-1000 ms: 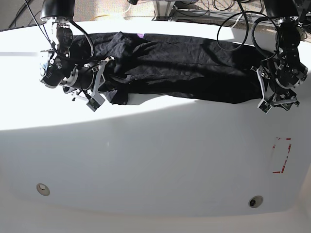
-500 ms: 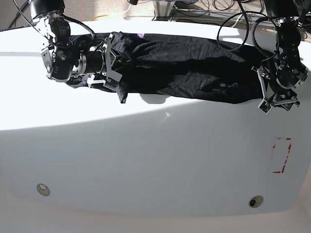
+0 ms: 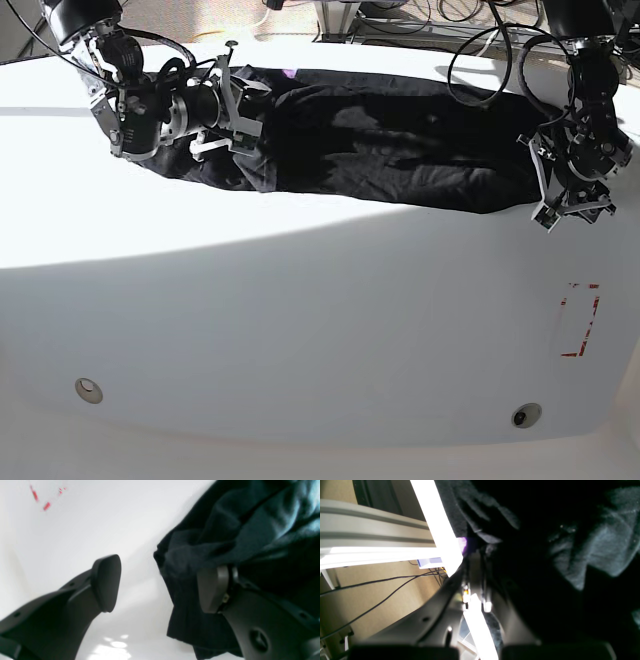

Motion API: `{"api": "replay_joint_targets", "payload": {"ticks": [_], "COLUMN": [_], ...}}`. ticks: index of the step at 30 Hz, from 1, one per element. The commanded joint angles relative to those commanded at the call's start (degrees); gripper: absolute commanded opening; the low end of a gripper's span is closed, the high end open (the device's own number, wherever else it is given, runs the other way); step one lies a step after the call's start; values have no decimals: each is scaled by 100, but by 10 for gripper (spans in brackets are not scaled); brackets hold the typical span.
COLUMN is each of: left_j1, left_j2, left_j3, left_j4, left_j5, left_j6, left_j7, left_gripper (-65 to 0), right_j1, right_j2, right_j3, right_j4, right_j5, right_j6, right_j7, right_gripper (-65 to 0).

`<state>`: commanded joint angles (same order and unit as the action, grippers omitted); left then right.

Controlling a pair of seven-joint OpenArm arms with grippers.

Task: Layout the t-shirt on the table in an organized manner, then fold the t-shirt properly
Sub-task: 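Drag the folded shirt end with the right gripper toward the left gripper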

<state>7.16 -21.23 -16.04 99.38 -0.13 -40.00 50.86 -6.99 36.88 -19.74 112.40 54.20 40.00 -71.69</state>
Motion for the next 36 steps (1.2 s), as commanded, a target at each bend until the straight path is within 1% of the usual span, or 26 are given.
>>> {"api": "replay_joint_targets", "payload": {"ticks": [6,8,10,11,14,15,17,18,19,21,25,29,30,32,36], "left_j1": [0,0,0,0,0,0,0,0,0,0,0,0,0,-9,-44], "left_j2": [0,0,0,0,0,0,0,0,0,0,0,18,35,132,545], "left_j3": [-9,-9,-18,-26,-26,-26,-26,-26,-26,-26,-62,-360,-475,-615,-1204], "left_j4": [18,35,88,167,316,378,440,475,527,607,835,1116,1178,1204,1292], "left_j5": [0,-9,-9,-9,-9,-9,-9,-9,-9,-9,-26,-44,-53,-79,-132], "left_j6": [0,0,0,0,0,0,0,0,0,0,0,0,0,0,0], "left_j7": [0,0,0,0,0,0,0,0,0,9,9,9,9,0,-9], "left_gripper": [-217,-217,-217,-217,-214,-214,-212,-212,-212,-212,-212,-212,-212,-215,-217], "right_j1": [9,9,0,0,9,18,18,18,18,26,149,158,158,167,158], "right_j2": [114,123,123,123,132,132,97,79,62,-9,-237,-519,-642,-853,-1336], "right_j3": [-440,-492,-492,-492,-484,-475,-369,-299,-237,-149,281,993,1213,1521,1987], "right_j4": [0,0,0,0,0,0,0,0,0,0,0,0,0,0,-18], "right_j5": [0,0,0,0,9,26,44,44,35,18,0,-18,-53,-185,-686], "right_j6": [0,0,0,0,0,0,0,0,0,0,0,0,0,0,0], "right_j7": [0,0,0,0,0,0,0,0,0,35,35,44,44,44,141], "right_gripper": [-648,-625,-556,-480,-327,-262,-192,-173,-162,-162,-162,-162,-162,-162,-162]}}
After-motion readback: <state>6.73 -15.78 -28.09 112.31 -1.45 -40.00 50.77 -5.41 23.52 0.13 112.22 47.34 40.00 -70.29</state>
